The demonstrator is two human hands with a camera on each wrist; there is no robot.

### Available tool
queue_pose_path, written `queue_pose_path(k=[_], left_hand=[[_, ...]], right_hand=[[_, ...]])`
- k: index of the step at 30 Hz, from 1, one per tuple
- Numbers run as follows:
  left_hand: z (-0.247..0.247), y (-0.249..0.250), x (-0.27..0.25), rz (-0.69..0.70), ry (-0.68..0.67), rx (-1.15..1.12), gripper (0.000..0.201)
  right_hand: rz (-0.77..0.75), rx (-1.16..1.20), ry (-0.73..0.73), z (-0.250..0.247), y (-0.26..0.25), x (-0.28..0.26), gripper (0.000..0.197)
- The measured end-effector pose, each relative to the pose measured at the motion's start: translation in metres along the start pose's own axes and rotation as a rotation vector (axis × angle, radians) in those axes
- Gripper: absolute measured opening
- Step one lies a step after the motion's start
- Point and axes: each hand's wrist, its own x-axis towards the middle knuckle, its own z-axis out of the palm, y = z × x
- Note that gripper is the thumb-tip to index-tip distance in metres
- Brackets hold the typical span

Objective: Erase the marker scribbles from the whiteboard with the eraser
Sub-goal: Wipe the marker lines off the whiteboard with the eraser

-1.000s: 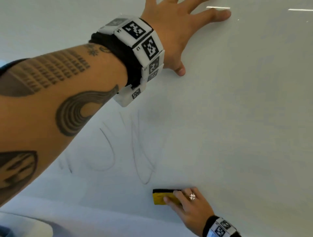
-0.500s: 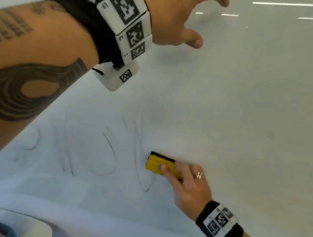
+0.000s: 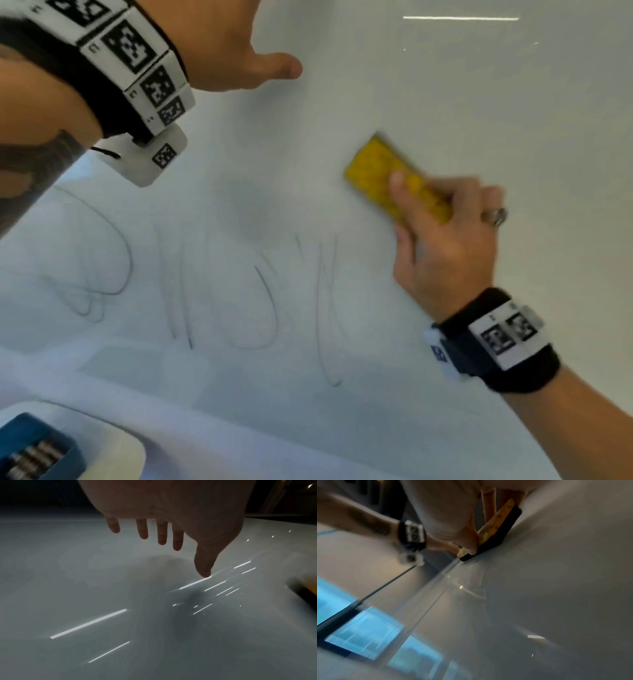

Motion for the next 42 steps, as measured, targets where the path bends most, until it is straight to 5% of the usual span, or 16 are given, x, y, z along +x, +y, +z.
queue_pose_path(k=[6,9,12,17,19,22,27,30,33,36,39,42], left_hand=[[-0.007,-0.046,-0.013,0.159,0.004,0.092,0.092],[-0.011,-0.079,-0.024,0.229,-0.026,0.118,0.098],[-0.011,-0.099,-0.029,0.223,-0.035,0.241,0.115],[0.013,-0.122,-0.028,0.329,-0.004,0.337,0.137],[0.021,-0.126,-0.027,0.338,0.017,0.320,0.139],[0.025,-0.128,-0.025,0.354,0.025,0.300,0.141],[0.024,-0.128,-0.022,0.330,0.000,0.272,0.140],[0.024,-0.131,-0.022,0.307,-0.013,0.256,0.138],[0.026,-0.130,-0.021,0.269,-0.044,0.197,0.135],[0.030,-0.131,-0.021,0.260,-0.065,0.180,0.134],[0.030,-0.131,-0.021,0.263,-0.061,0.178,0.133],[0.027,-0.133,-0.023,0.280,-0.045,0.174,0.134]], right_hand=[[-0.361,0.073,-0.525,0.026,-0.069,-0.204,0.041],[-0.440,0.084,-0.646,0.021,-0.068,-0.220,0.040],[-0.388,0.103,-0.548,0.025,-0.070,-0.159,0.042],[-0.021,-0.006,-0.143,0.025,-0.056,-0.005,0.044],[0.066,-0.015,-0.064,0.028,-0.058,0.013,0.042],[-0.005,-0.017,-0.159,0.041,-0.085,-0.057,0.042],[-0.277,-0.016,-0.661,0.033,-0.116,-0.234,0.039],[-0.268,0.057,-0.628,0.033,-0.110,-0.189,0.036],[-0.051,0.005,-0.435,0.038,-0.098,-0.078,0.035],[0.001,-0.061,-0.125,0.035,-0.080,-0.005,0.038],[0.063,-0.071,-0.069,0.050,-0.095,-0.024,0.041],[-0.079,0.001,-0.334,0.067,-0.139,-0.129,0.043]])
